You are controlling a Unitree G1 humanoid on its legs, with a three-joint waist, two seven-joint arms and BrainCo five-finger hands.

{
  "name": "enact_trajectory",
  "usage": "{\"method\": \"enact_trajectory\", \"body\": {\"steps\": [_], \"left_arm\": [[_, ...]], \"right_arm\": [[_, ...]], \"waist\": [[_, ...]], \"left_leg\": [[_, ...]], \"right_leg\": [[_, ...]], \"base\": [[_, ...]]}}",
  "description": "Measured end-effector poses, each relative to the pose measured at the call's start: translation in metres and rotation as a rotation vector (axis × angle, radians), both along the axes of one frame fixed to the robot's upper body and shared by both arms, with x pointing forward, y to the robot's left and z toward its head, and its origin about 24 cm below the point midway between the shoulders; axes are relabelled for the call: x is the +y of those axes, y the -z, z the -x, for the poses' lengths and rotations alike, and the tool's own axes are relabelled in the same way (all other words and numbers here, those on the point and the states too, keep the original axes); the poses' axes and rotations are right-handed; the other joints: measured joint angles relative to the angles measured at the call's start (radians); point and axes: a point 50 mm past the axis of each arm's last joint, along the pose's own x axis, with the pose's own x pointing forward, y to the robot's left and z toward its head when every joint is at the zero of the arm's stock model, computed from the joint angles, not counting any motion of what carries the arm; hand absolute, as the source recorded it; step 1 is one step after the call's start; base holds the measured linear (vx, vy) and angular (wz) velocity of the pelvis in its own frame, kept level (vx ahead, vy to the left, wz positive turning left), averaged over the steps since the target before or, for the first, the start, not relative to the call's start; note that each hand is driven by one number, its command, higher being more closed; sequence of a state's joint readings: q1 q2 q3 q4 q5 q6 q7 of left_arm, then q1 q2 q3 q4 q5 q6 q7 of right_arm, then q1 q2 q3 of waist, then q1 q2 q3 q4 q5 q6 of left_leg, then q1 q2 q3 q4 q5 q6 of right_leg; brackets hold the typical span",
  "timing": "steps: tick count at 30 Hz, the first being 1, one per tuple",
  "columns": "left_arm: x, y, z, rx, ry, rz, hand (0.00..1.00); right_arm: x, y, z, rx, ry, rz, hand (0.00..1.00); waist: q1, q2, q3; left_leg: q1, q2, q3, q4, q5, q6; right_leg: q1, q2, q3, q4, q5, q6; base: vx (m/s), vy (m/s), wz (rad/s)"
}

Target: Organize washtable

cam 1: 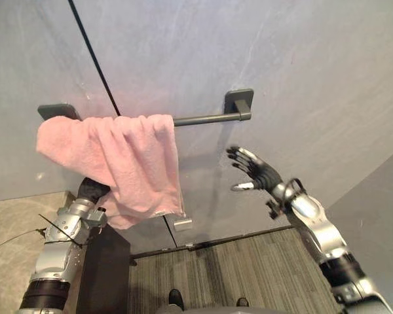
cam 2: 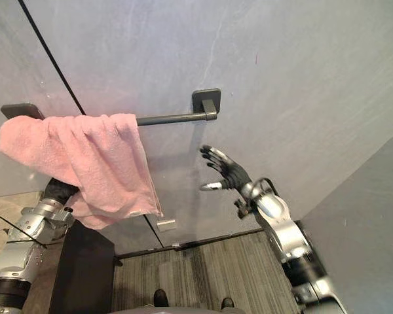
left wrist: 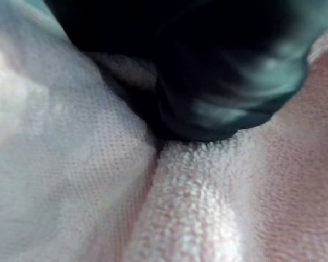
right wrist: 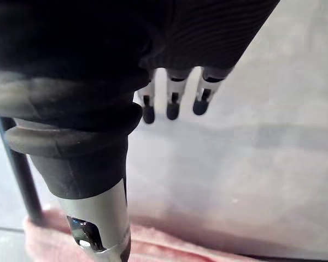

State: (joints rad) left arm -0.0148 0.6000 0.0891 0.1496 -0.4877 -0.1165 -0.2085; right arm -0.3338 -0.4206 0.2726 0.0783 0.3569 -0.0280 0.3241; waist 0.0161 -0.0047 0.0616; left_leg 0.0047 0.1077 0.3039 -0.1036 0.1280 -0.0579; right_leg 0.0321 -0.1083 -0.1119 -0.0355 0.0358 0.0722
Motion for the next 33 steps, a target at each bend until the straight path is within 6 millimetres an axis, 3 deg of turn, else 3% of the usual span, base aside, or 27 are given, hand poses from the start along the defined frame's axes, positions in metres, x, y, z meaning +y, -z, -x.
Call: {"method": "enact_trajectory", "body": {"steps": [4, 7, 10, 19, 25, 26, 28, 29, 33], "left_arm": [[-0.001, 0.000, -0.001, -0.006, -0.017, 0.014, 1.00], [-0.002, 0.001, -0.002, -0.004, -0.025, 0.023, 1.00], [-0.002, 0.002, -0.002, -0.003, -0.030, 0.036, 1.00], [-0.007, -0.002, -0.011, -0.031, -0.038, 0.066, 1.00], [-0.009, -0.013, -0.024, -0.071, -0.054, 0.082, 1.00], [-0.008, -0.011, -0.024, -0.065, -0.064, 0.084, 1.00], [-0.008, -0.010, -0.024, -0.063, -0.078, 0.087, 1.00], [-0.006, -0.008, -0.025, -0.055, -0.090, 0.090, 1.00], [-0.011, -0.008, -0.031, -0.061, -0.091, 0.117, 1.00]], "right_arm": [[0.003, -0.013, -0.029, -0.018, 0.067, 0.032, 0.00], [0.011, -0.012, -0.034, -0.009, 0.066, 0.046, 0.00], [0.033, -0.006, -0.037, 0.022, 0.020, 0.056, 0.00], [0.076, -0.010, -0.050, 0.062, -0.046, 0.049, 0.00], [0.120, -0.037, -0.058, 0.034, -0.094, 0.016, 0.00], [0.134, -0.052, -0.057, -0.004, -0.128, 0.002, 0.00], [0.143, -0.050, -0.052, -0.004, -0.163, 0.018, 0.00], [0.146, -0.051, -0.051, -0.003, -0.175, 0.014, 1.00], [0.146, -0.054, -0.047, -0.034, -0.197, 0.030, 1.00]], "waist": [[0.025, -0.003, -0.005], [0.029, -0.006, -0.007], [0.030, -0.008, -0.008], [0.034, -0.008, -0.008], [0.058, -0.007, -0.007], [0.059, -0.007, -0.007], [0.056, -0.008, -0.006], [0.056, -0.008, -0.006], [0.053, -0.006, 0.001]], "left_leg": [[-0.011, -0.001, -0.004, 0.000, 0.006, 0.004], [-0.017, -0.003, -0.020, 0.000, 0.010, 0.004], [-0.027, -0.001, -0.034, 0.000, 0.016, 0.002], [-0.044, 0.004, -0.053, 0.000, 0.026, 0.000], [-0.073, 0.029, -0.053, 0.000, 0.031, -0.006], [-0.084, 0.032, -0.052, 0.000, 0.033, -0.009], [-0.084, 0.032, -0.048, 0.000, 0.038, -0.016], [-0.084, 0.032, -0.046, 0.000, 0.039, -0.016], [-0.076, 0.033, -0.029, 0.000, 0.041, -0.014]], "right_leg": [[0.001, -0.001, -0.005, -0.010, 0.015, 0.001], [0.015, -0.001, -0.022, -0.031, 0.024, 0.002], [0.016, 0.003, -0.029, -0.036, 0.026, 0.000], [0.012, 0.009, -0.052, -0.039, 0.033, -0.009], [-0.012, 0.033, -0.055, -0.045, 0.039, -0.022], [-0.018, 0.037, -0.061, -0.052, 0.044, -0.030], [-0.019, 0.036, -0.053, -0.057, 0.051, -0.033], [-0.019, 0.037, -0.053, -0.058, 0.052, -0.032], [-0.017, 0.038, -0.049, -0.057, 0.055, -0.027]], "base": [[-0.02, 0.009, 0.04], [0.00, 0.007, 0.14], [-0.01, 0.000, 0.13], [-0.03, 0.003, 0.07], [-0.06, -0.025, 0.02], [0.03, -0.034, -0.02], [0.06, -0.028, -0.08], [0.05, -0.014, -0.04], [0.05, -0.019, -0.06]]}}
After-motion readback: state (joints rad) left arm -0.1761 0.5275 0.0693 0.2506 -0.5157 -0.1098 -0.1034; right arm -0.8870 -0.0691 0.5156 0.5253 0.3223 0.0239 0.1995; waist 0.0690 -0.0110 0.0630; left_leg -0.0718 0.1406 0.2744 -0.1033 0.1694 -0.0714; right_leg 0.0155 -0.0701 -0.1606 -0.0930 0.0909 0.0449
